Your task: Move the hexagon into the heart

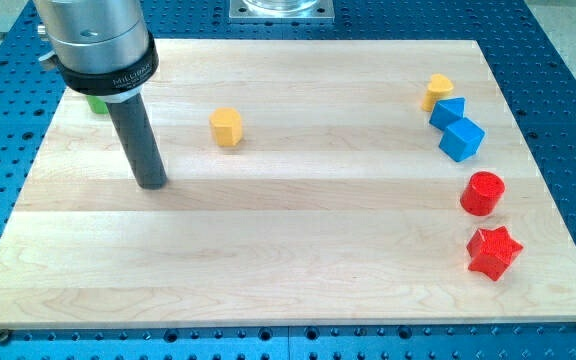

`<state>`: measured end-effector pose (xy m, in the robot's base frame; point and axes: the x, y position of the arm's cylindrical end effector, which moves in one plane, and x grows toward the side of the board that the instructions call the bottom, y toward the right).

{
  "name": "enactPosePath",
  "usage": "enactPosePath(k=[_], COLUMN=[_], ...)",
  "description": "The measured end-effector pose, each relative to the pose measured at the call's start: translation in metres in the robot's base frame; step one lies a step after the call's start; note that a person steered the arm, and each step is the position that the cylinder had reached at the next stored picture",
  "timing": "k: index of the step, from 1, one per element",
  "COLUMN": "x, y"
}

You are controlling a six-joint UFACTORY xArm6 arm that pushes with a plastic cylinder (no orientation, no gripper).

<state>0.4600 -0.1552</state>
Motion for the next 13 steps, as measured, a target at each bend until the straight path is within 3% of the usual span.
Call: enactPosePath(k=[1, 2, 3, 4, 5, 6, 7, 9, 10, 11, 12, 13], x=[-0.034, -0.068, -0.073, -0.077, -0.099, -0.133, -0.114, -0.173, -0.185, -0.225, -0.237, -0.248], y=[-0.001, 0.048, 0.149, 0.191, 0.185, 0.264, 0.222, 0.284, 0.243, 0.260, 0.332, 0.340])
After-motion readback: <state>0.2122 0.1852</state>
